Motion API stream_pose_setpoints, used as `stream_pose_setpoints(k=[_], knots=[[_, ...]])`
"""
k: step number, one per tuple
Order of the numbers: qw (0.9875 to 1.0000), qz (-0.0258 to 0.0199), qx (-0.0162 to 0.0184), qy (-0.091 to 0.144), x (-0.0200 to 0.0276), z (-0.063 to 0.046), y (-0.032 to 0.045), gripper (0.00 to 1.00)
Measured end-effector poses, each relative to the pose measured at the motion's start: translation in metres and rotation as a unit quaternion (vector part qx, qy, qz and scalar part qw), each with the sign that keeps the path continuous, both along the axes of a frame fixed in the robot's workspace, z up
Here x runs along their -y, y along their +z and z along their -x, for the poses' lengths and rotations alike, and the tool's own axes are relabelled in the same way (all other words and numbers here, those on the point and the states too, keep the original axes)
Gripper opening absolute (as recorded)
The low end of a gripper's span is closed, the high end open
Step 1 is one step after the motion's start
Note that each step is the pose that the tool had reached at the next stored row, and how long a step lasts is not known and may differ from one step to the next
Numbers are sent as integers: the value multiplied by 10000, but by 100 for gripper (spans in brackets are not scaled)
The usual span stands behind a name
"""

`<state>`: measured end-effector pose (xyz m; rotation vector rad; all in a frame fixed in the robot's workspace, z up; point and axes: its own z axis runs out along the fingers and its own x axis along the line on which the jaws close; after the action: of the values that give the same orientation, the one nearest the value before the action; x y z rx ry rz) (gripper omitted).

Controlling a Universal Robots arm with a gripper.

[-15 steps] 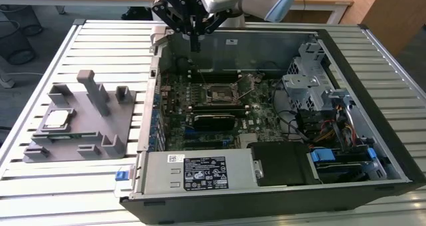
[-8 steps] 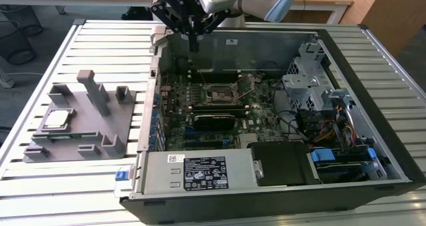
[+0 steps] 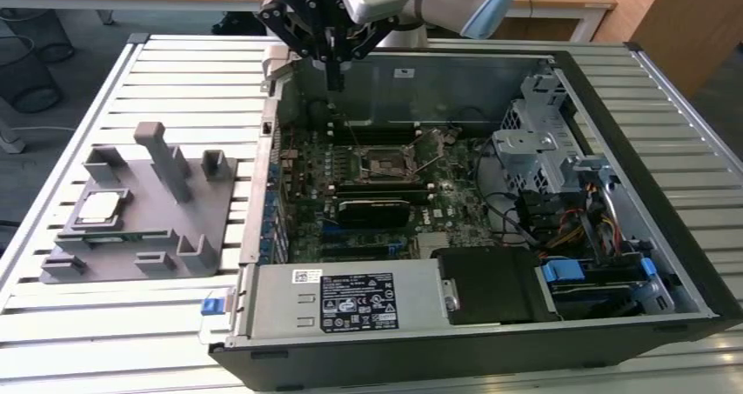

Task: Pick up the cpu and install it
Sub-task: 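Reach for the cpu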

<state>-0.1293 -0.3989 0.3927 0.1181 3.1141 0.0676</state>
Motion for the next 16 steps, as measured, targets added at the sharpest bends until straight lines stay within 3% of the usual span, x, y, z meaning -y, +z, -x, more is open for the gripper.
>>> stream_pose_setpoints(k=[16], knots=[[10000, 0, -25, 0, 0, 37, -9, 11]])
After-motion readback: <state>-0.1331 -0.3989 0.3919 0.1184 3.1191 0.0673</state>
